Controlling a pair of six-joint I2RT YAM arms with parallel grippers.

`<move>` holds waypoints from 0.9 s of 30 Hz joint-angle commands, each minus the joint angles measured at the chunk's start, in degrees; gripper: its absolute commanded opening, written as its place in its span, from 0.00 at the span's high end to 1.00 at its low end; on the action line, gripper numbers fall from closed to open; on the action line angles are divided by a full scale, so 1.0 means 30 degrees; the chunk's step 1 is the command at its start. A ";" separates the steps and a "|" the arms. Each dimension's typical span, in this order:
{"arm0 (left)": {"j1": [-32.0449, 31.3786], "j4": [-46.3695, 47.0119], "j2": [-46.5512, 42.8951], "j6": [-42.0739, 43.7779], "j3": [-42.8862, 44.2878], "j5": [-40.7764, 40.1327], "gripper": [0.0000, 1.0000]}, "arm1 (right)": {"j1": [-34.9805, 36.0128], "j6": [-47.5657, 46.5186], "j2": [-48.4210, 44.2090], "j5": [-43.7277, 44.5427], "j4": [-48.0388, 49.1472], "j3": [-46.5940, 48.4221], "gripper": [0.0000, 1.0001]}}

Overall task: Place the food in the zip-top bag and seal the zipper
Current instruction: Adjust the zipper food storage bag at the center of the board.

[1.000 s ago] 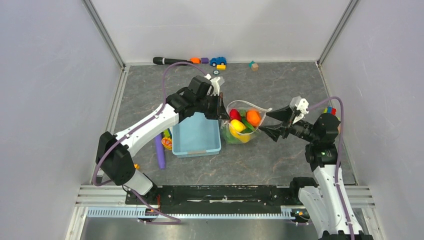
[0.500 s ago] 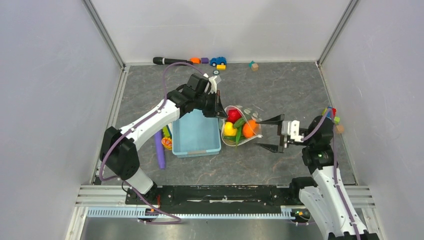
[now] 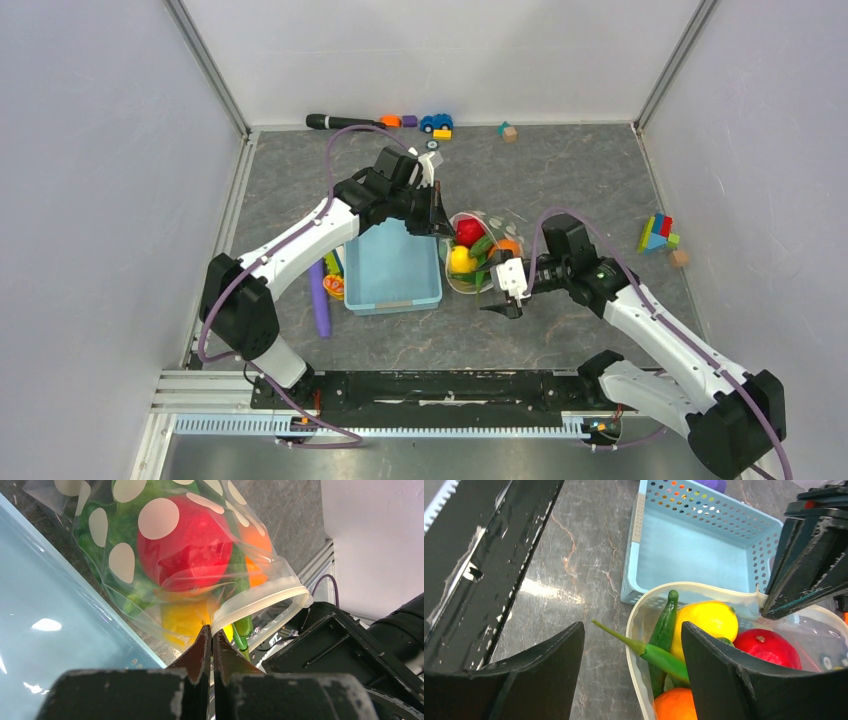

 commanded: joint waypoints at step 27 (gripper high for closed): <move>-0.0024 -0.0116 -0.0668 -0.0366 0.0378 0.0980 0.98 | 0.1934 0.0730 0.1621 0.2397 0.1629 0.1361 0.91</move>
